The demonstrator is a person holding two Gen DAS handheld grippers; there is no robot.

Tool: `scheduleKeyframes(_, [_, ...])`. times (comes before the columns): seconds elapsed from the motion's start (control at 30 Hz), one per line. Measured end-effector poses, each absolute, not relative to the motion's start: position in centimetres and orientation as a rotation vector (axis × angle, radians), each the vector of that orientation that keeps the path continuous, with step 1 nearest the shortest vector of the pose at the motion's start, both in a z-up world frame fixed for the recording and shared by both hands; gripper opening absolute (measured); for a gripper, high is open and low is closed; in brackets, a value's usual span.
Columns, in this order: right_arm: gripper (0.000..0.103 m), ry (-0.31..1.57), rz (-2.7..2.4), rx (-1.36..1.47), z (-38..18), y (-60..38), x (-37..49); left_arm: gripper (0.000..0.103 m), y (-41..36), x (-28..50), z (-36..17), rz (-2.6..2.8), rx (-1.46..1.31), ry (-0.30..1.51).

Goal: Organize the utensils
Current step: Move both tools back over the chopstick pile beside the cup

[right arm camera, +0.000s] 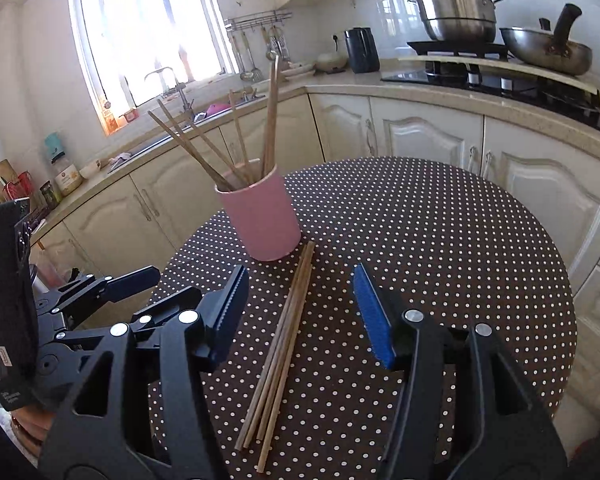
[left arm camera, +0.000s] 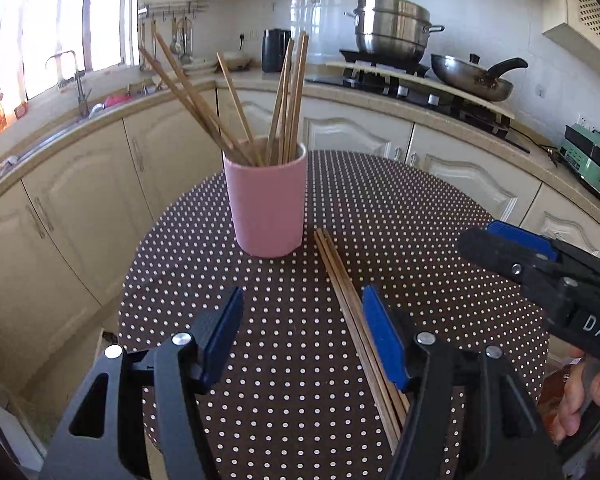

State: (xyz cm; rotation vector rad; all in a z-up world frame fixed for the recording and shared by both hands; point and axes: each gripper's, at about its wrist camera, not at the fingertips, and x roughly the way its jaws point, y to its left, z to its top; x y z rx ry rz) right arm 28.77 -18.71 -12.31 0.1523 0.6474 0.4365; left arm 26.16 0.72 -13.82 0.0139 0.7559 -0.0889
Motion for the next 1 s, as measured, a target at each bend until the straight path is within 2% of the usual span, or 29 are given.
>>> scheduleKeyframes(0.5, [0.055,0.822,0.440,0.158,-16.5,-19.1,32.0,0.061,-0.7,31.7,-19.9,-0.118,-0.045,1.098])
scheduleKeyframes(1.0, [0.055,0.854,0.433,0.154,-17.4,-19.4,32.8,0.063,-2.7,33.9,-21.8,-0.070,0.000,1.160])
